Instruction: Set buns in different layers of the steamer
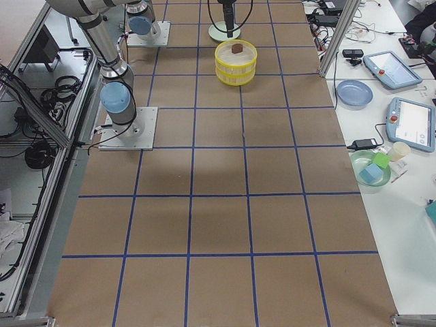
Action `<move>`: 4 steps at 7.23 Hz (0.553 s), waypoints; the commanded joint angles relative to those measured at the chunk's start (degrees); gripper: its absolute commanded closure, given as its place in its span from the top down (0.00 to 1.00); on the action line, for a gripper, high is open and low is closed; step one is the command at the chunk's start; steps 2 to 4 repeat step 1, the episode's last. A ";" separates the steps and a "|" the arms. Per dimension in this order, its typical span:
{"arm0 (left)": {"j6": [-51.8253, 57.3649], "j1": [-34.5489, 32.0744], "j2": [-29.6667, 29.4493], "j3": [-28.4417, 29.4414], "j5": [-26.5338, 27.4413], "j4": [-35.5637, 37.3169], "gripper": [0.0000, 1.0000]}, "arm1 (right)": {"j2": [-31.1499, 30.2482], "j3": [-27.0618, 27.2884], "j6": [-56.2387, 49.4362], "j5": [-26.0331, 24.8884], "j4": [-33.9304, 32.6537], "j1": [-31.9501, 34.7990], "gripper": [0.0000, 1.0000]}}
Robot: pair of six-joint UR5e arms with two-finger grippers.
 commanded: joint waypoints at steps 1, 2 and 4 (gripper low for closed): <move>0.10 0.10 0.05 -0.49 -0.24 0.09 1.00 | 0.00 -0.03 -0.09 -0.18 0.16 -0.09 1.00; 0.10 0.10 0.05 -0.49 -0.24 0.09 1.00 | 0.00 -0.03 -0.09 -0.18 0.16 -0.09 1.00; 0.10 0.10 0.05 -0.49 -0.24 0.09 1.00 | 0.00 -0.03 -0.09 -0.18 0.16 -0.09 1.00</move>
